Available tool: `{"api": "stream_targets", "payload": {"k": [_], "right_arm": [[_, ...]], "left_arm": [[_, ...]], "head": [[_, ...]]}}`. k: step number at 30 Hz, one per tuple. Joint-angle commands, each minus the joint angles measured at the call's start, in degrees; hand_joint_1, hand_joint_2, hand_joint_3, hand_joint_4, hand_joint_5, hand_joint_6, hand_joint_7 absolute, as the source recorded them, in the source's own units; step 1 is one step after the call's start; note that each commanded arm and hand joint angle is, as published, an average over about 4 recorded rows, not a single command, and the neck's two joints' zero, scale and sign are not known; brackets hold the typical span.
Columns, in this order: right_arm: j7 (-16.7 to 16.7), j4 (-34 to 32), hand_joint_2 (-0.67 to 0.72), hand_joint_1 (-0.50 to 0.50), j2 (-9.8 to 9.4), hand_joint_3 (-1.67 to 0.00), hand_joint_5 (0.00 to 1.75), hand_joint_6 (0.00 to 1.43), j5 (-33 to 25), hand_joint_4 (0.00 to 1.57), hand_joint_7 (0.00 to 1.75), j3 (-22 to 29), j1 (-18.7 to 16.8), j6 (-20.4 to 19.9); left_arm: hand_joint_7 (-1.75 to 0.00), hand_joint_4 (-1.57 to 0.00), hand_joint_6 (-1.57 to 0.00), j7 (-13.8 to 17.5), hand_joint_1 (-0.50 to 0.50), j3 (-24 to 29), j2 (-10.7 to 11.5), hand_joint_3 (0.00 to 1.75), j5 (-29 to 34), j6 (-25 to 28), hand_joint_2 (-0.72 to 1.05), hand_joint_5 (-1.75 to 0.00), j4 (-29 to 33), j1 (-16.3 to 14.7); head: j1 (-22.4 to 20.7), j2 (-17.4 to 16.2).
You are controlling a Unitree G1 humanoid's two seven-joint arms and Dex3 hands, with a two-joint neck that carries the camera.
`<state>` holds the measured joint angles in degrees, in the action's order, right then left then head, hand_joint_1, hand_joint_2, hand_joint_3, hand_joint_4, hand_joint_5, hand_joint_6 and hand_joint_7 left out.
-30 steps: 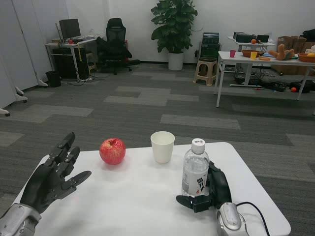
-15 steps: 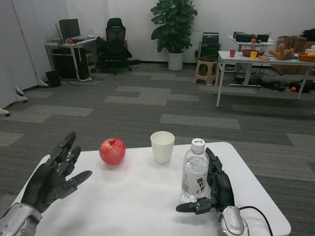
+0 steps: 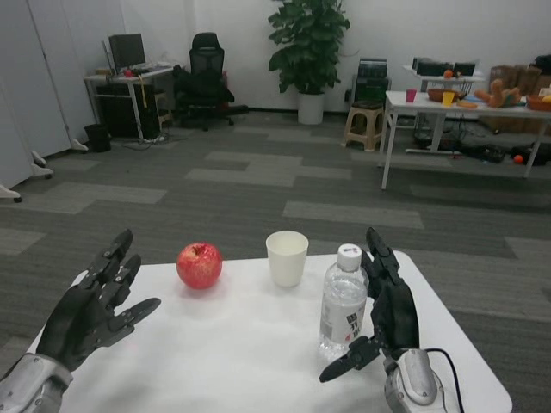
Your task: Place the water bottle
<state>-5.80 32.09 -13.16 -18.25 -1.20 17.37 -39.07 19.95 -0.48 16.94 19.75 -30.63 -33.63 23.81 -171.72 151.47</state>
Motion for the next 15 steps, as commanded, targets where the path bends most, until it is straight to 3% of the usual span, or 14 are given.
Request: {"api": "stream_targets", "payload": {"k": [1,4,6,15], "right_arm": [[-0.17,-7.48,0.53,-0.46,-1.12,-0.08,0.00,0.00,-0.60,0.00,0.00,3.15,-4.01,0.05],[-0.04,-15.39,0.53,-0.46,-1.39,-0.08,0.00,0.00,-0.95,0.00,0.00,6.54,-8.30,1.30],[0.71,-20.27,0.53,-0.46,-1.87,-0.08,0.00,0.00,-2.53,0.00,0.00,8.14,-11.17,2.16],[4.40,-33.94,0.53,-0.46,-4.24,-0.08,0.00,0.00,-12.38,0.00,0.00,9.90,-19.92,3.83]], "left_arm": [[0.00,0.00,0.00,-0.17,-0.50,0.52,1.03,0.07,1.03,-0.31,1.05,-0.10,-0.03,-0.63],[-0.02,0.00,0.00,-0.17,-0.50,0.57,1.12,0.00,1.30,-0.31,1.05,-0.10,0.03,-0.72],[-0.02,0.00,0.00,-0.17,-0.50,0.57,1.16,0.04,1.47,-0.31,1.05,-0.10,0.05,-0.70],[0.00,0.00,0.00,-0.17,-0.50,1.62,1.07,0.00,1.69,-0.84,1.05,-0.10,0.19,-0.83]], "head": [[0.00,0.08],[-0.09,0.29],[-0.04,0.37],[-0.65,0.35]]}}
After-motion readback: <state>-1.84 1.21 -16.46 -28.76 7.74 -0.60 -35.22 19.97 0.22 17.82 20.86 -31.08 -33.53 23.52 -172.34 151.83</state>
